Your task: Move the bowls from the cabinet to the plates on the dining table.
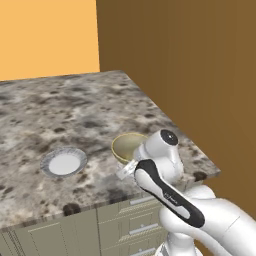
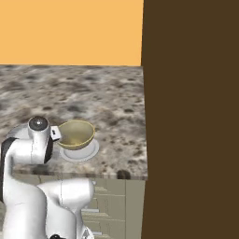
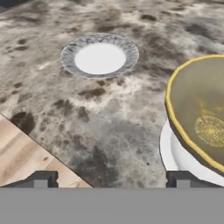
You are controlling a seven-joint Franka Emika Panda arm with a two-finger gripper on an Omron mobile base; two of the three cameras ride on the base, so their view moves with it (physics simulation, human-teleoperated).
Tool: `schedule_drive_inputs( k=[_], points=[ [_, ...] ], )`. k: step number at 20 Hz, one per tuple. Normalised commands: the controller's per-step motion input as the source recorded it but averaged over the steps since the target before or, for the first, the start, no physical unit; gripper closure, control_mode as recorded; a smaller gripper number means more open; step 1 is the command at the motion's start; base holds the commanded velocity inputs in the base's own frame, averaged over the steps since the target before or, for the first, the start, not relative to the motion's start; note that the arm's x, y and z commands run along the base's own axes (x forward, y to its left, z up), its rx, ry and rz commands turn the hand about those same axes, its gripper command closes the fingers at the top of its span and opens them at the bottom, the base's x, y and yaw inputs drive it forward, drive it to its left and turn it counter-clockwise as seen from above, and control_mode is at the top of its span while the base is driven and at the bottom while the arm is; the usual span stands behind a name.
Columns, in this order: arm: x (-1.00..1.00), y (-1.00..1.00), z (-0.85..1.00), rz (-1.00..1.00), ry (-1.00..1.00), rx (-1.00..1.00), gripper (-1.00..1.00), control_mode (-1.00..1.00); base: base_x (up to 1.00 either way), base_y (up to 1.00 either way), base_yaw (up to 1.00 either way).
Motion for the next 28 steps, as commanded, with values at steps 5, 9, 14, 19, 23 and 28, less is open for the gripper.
schedule_drive_inputs(
  k=[5, 9, 14, 19, 23, 28],
  points=[
    [-1.00, 0.02, 0.46, 0.08, -0.09, -0.02, -1.00, -1.00, 0.00, 0.00, 0.00],
    [-0.69, 0.04, 0.57, 0.05, -0.07, -0.01, -1.00, -1.00, 0.00, 0.00, 0.00],
    [-0.27, 0.00, 0.79, 0.00, -0.01, 0.00, -1.00, -1.00, 0.00, 0.00, 0.00],
    [-0.21, -0.12, 0.59, -0.15, 0.00, -0.01, -1.00, -1.00, 0.00, 0.00, 0.00],
    [-0.03, -0.41, 0.15, -0.25, 0.00, -0.07, -1.00, -1.00, 0.00, 0.00, 0.00],
    [-0.01, -0.59, 0.03, -0.23, 0.00, -0.05, -1.00, -1.00, 0.00, 0.00, 0.00]
  ],
)
